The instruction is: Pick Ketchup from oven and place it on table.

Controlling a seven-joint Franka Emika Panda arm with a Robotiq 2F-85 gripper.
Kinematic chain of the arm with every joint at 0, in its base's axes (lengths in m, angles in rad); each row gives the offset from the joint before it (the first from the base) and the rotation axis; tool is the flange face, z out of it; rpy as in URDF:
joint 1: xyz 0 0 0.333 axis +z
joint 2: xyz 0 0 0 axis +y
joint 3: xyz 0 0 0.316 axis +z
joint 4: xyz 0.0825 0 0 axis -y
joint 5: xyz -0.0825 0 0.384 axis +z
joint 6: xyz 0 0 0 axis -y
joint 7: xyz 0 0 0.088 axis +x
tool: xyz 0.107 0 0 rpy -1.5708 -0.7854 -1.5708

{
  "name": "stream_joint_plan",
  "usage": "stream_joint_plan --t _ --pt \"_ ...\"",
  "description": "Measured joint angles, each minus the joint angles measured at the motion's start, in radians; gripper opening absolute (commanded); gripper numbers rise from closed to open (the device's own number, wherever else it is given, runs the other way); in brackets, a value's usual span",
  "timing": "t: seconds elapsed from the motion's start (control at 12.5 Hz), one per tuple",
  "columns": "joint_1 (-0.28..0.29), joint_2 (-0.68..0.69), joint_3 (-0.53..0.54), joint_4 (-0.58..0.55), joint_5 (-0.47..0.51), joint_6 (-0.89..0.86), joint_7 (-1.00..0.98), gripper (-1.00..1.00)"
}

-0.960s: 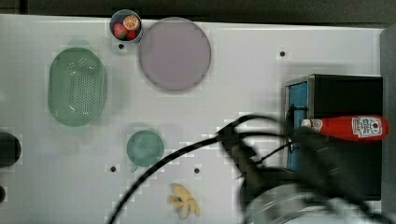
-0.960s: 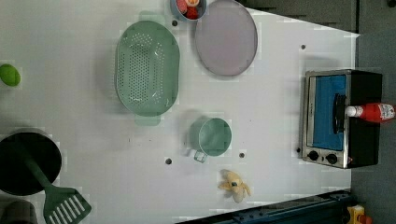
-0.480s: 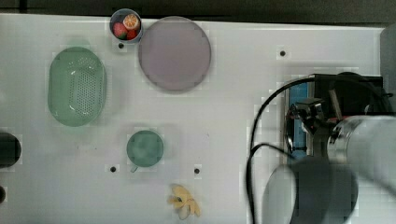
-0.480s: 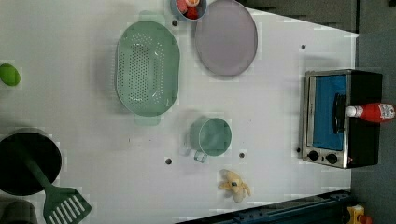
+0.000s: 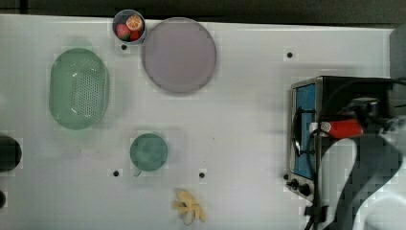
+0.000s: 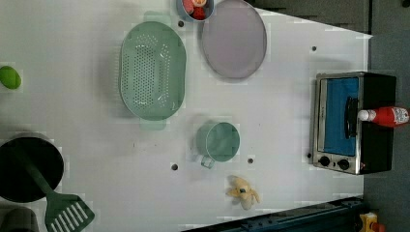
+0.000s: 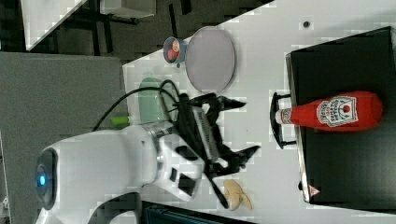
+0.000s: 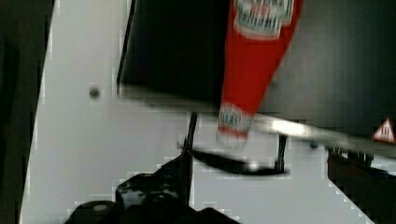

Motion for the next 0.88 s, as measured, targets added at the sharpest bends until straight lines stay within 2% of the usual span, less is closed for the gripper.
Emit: stream_joint_plan --t 0.4,0.56,0.72,0.88 --pt "-0.013 0.181 -0.077 0.118 0.045 0.031 0.001 1.00" --pt "-0.017 0.243 -0.083 0.126 0.066 0.081 -0.003 1.00" --pt "-0.017 0.311 -0.104 0.140 0.131 0.136 -0.002 1.00" --pt "-0.039 0.370 -0.106 0.138 0.169 0.140 -0.002 1.00"
